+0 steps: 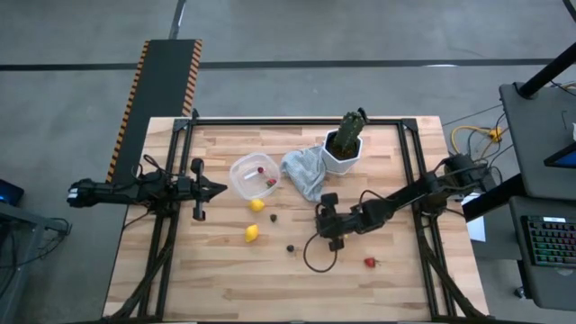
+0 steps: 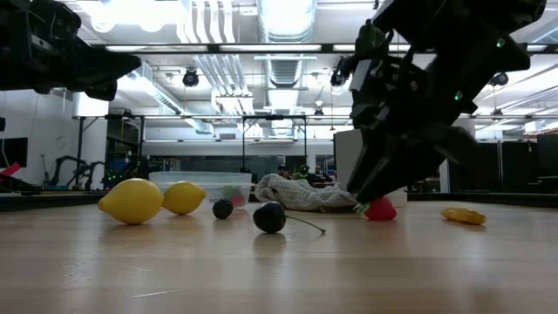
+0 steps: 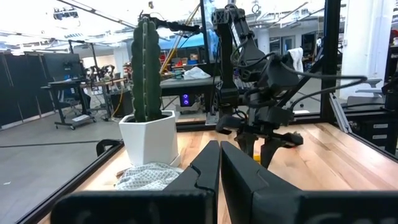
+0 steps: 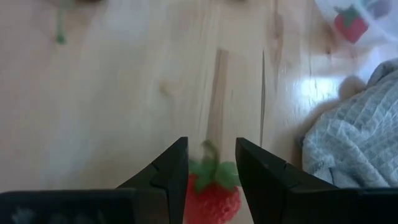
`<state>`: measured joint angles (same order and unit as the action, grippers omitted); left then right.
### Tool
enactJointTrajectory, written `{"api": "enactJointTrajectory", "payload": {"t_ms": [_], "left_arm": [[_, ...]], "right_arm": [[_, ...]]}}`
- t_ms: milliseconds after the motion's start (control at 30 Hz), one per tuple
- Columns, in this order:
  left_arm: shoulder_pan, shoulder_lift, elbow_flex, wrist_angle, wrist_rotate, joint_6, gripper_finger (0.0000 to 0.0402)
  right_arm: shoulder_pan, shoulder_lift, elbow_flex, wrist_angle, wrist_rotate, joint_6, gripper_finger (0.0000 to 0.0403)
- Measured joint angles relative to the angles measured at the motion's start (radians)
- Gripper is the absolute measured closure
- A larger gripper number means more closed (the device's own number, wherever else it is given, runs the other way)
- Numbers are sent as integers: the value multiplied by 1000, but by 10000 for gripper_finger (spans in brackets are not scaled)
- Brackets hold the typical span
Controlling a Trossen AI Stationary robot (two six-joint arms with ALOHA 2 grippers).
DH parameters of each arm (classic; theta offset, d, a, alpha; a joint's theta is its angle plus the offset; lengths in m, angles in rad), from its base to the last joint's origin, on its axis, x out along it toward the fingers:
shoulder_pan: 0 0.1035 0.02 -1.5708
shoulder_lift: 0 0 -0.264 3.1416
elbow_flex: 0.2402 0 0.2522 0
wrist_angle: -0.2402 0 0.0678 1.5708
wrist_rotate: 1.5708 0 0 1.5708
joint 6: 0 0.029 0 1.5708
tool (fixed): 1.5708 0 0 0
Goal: Pick and placing Produce into tupperware
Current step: Put the top red strawberry into the transparent container
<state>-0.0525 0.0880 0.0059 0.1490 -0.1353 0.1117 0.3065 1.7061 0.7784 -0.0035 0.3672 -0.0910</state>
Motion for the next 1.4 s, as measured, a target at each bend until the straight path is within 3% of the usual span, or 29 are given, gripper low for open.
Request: {"api": "enactJointTrajectory", "payload": {"t_ms": [433,1100,1400], "left_arm": [[0,3,0,0,0,0,402],[0,3,0,0,0,0,402],[0,3,0,0,0,0,402]], "right_arm": [[-6,7,-1,-1,0,2,282],[-14,6,-1,-9,1,53,390],[-13,6,-1,-9,1,65,394]]}}
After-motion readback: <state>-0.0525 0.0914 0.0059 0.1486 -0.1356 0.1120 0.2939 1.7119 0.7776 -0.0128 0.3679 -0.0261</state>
